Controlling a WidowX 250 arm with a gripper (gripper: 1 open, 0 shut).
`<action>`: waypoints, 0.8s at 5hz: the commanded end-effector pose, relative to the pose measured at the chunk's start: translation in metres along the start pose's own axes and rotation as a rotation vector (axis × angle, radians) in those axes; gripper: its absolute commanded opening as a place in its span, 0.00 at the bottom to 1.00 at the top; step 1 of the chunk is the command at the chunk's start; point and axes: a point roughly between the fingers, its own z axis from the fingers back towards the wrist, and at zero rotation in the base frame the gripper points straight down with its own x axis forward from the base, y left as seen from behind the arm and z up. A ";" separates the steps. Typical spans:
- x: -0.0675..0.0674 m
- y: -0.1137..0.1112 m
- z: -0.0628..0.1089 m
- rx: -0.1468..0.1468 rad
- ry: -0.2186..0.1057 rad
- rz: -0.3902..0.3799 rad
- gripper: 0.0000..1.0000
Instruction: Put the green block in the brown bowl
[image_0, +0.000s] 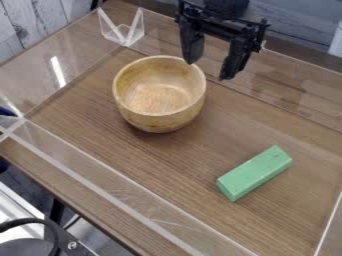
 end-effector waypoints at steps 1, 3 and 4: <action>-0.013 -0.009 -0.001 -0.015 0.004 -0.048 1.00; -0.040 -0.074 -0.023 0.046 0.057 -0.215 1.00; -0.047 -0.104 -0.034 0.076 0.074 -0.279 1.00</action>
